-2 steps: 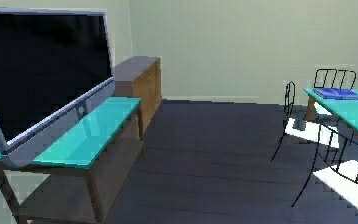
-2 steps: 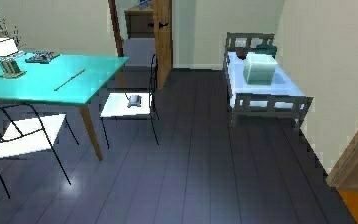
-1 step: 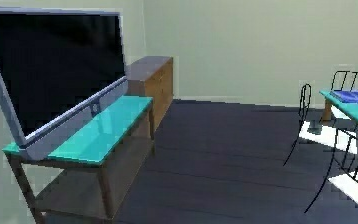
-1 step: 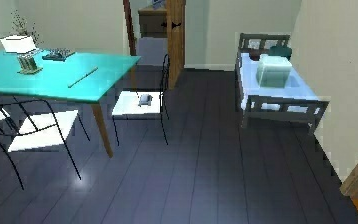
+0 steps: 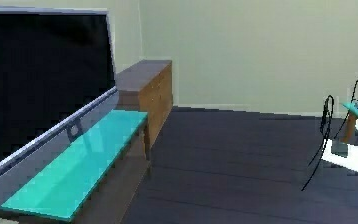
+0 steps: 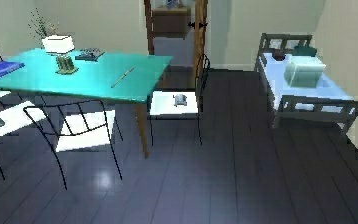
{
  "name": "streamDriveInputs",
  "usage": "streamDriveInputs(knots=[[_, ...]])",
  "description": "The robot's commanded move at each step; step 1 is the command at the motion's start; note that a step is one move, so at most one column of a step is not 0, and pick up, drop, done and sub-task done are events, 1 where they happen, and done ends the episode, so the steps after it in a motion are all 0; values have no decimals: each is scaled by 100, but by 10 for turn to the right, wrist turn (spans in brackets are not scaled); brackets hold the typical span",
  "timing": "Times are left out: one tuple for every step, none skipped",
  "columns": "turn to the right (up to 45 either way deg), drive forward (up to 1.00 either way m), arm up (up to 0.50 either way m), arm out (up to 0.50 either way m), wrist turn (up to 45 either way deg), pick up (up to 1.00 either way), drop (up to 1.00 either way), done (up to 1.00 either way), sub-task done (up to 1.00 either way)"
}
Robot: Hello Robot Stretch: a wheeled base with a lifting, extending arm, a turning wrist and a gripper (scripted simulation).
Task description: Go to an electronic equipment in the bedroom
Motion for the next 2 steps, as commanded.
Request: streamDriveInputs(knots=[[-300,0,0,0,0,0,0,0,0],[0,0,0,0,0,0,0,100,0]])
